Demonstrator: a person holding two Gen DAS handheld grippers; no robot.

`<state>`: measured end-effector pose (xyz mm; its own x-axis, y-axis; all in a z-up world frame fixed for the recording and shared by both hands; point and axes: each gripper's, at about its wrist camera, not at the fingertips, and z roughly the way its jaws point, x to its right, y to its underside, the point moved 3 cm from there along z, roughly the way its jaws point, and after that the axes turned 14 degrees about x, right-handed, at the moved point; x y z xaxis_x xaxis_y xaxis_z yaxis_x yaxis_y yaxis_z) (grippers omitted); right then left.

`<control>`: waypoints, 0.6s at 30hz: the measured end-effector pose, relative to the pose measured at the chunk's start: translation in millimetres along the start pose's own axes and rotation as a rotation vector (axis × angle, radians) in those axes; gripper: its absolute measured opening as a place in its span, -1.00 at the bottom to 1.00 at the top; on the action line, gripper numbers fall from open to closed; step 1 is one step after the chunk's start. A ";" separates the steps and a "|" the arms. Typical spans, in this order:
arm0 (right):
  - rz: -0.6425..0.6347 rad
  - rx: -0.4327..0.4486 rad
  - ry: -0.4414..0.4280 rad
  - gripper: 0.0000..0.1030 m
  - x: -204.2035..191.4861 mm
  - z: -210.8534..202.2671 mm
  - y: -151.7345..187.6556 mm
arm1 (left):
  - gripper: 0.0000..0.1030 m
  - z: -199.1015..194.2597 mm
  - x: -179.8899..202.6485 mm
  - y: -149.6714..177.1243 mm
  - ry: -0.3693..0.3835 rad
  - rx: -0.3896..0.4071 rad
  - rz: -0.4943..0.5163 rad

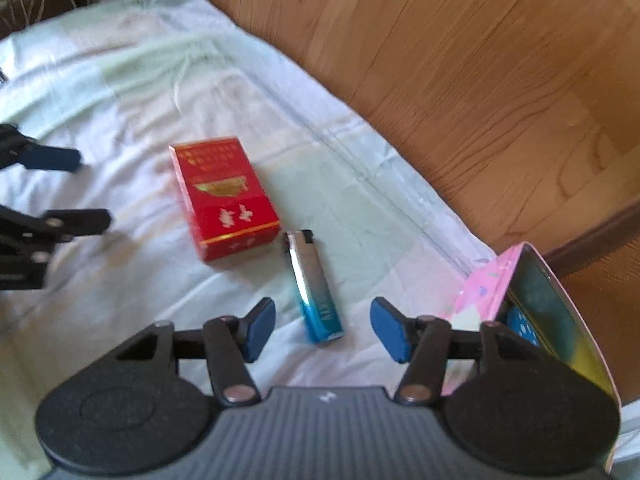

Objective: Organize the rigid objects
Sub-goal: 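Lower the right gripper onto the blue lighter and close it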

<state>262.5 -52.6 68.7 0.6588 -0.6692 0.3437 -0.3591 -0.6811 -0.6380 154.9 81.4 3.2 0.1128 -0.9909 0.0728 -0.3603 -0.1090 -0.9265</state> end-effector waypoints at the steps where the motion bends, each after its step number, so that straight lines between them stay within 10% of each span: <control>1: -0.003 -0.019 -0.005 -0.03 1.3 6.7 -0.9 | 0.36 0.2 -0.5 -0.1 0.002 0.000 -0.003; 18: 0.137 -0.038 -0.167 -0.63 -20.8 -12.5 14.0 | 0.44 0.2 -2.2 -0.7 0.022 -0.002 -0.027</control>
<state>235.5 -51.9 61.3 0.7014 -0.6999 0.1351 -0.4753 -0.6004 -0.6431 155.1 83.7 3.6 0.1023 -0.9891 0.1061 -0.3594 -0.1362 -0.9232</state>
